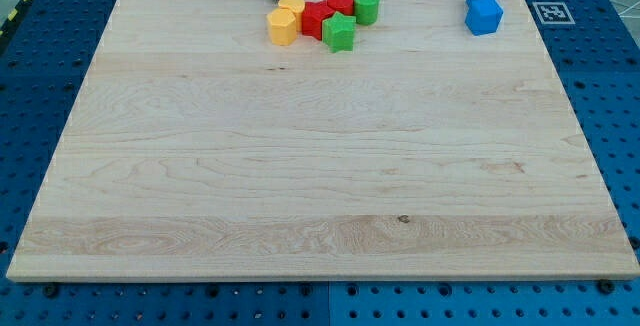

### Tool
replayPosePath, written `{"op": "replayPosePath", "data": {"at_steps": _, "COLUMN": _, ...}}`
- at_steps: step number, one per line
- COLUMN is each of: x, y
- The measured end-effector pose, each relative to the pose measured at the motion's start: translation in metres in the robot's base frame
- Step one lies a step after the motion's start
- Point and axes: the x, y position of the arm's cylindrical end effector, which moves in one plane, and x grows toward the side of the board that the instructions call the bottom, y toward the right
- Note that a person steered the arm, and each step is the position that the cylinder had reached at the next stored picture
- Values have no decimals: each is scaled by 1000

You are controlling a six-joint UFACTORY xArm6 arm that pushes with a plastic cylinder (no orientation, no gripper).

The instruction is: Slide the yellow heart along with the yellow hexagon towards down

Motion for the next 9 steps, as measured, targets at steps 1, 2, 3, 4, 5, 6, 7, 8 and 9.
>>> {"op": "replayPosePath", "data": {"at_steps": 1, "x": 7, "y": 1}}
{"op": "replayPosePath", "data": {"at_steps": 2, "x": 23, "y": 4}}
{"op": "replayPosePath", "data": {"at_steps": 3, "x": 27, "y": 5}}
{"op": "replayPosePath", "data": {"at_steps": 4, "x": 29, "y": 9}}
{"op": "replayPosePath", "data": {"at_steps": 5, "x": 29, "y": 9}}
{"op": "replayPosePath", "data": {"at_steps": 6, "x": 41, "y": 2}}
{"op": "replayPosePath", "data": {"at_steps": 7, "x": 81, "y": -13}}
{"op": "replayPosePath", "data": {"at_steps": 8, "x": 129, "y": -27}}
{"op": "replayPosePath", "data": {"at_steps": 9, "x": 163, "y": -35}}
